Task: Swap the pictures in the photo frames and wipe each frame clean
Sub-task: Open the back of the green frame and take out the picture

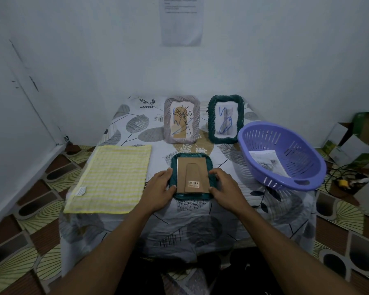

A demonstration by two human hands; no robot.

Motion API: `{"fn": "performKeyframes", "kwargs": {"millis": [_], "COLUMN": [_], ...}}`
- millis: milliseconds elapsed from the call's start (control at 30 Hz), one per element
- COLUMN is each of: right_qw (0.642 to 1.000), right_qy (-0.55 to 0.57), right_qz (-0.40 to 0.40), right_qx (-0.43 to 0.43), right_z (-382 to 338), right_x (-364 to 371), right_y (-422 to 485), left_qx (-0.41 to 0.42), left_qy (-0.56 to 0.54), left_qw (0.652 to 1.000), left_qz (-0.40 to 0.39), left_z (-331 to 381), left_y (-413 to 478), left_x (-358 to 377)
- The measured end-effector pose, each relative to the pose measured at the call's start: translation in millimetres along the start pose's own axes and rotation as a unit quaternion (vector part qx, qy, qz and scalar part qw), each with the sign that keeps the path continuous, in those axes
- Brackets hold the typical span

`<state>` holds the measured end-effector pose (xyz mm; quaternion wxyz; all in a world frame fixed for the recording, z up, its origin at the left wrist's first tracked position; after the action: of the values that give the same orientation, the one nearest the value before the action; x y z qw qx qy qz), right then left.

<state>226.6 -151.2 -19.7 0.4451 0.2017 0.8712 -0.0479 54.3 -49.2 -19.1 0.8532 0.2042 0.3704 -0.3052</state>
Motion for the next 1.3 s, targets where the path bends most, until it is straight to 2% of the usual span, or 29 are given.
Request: {"fn": "performKeyframes", "kwargs": {"millis": [200, 333, 500, 600, 800, 1033, 1300], "right_qw": [1.000, 0.999, 0.996, 0.996, 0.997, 0.998, 0.995], "right_qy": [-0.004, -0.031, -0.079, -0.082, -0.062, -0.046, -0.100], "right_qz": [0.009, 0.036, 0.024, 0.023, 0.043, 0.033, 0.007], "right_qx": [0.010, 0.015, 0.031, 0.021, -0.002, -0.009, -0.022], "right_z": [0.8, 0.8, 9.7, 12.0, 15.1, 14.3, 13.4], "right_x": [2.3, -7.9, -12.4, -11.1, -15.3, -15.3, -9.8], "right_y": [3.4, 22.1, 38.5, 39.6, 41.1, 40.1, 43.4], "left_qx": [-0.018, -0.013, -0.063, -0.098, -0.115, -0.116, -0.097], "left_qy": [-0.035, -0.007, 0.064, 0.051, 0.048, -0.028, -0.107], "left_qw": [0.999, 0.997, 0.995, 0.993, 0.990, 0.988, 0.979], "left_qz": [0.005, 0.076, 0.042, 0.045, 0.064, 0.094, 0.142], "left_z": [-3.8, 10.1, 27.2, 25.8, 30.7, 34.2, 41.7], "left_y": [3.8, 17.6, 35.1, 38.4, 38.6, 39.2, 37.6], "left_x": [-1.5, -13.9, 2.7, 14.3, 22.9, 11.9, -14.2]}}
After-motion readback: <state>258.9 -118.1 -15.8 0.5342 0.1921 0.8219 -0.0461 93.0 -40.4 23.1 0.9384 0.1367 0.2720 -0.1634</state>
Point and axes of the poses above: each hand's wrist, its own y-axis towards the middle knuckle, its own x-axis out of the palm, z = x × y, the point moved 10 cm from there along y, towards the middle knuckle, and after that the axes turned 5 degrees about -y, right-handed, at the moved point
